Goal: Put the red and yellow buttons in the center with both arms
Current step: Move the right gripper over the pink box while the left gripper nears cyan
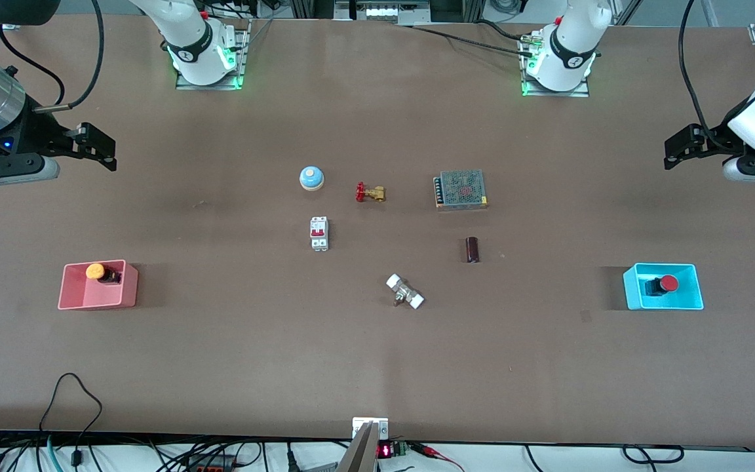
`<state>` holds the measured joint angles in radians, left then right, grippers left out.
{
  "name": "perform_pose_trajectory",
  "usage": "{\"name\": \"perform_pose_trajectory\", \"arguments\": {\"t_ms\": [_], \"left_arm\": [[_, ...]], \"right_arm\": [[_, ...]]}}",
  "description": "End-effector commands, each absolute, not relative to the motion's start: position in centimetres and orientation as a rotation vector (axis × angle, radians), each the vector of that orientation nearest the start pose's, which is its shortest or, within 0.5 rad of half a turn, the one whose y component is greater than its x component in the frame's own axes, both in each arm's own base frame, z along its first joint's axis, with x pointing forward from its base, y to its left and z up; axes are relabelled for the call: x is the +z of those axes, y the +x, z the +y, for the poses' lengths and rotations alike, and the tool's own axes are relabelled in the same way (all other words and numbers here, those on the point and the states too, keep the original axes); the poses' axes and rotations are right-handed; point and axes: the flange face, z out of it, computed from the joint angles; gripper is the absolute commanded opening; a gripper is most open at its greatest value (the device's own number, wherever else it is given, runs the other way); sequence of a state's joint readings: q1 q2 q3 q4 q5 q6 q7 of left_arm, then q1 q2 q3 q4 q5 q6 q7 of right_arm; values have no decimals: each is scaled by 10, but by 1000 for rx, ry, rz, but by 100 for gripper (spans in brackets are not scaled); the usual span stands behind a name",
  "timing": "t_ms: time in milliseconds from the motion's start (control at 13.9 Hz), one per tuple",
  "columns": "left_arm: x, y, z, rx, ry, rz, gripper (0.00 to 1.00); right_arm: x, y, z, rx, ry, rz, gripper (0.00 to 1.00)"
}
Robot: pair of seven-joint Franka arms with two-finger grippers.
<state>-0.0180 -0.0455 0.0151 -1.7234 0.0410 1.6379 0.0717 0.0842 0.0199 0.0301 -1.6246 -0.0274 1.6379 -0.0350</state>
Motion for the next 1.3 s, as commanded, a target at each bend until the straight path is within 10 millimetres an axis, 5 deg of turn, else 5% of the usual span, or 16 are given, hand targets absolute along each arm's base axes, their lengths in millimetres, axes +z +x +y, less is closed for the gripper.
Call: {"name": "perform_pose_trajectory", "arguments": {"t_ms": [0,720,1080,1224], "left_arm": [[589,542,6,76,-3109,120,100],[589,542,6,74,-3109,120,100],[575,550,10,107,-3109,107,100],[569,555,12,124,-3103,100,100]], "right_arm": [[597,564,65,14,-3164,-219,100],[582,574,67,36,-3162,-239,100],[524,601,65,141,-3173,-247,100],[489,622,46,118,-3175,-212,100]]}}
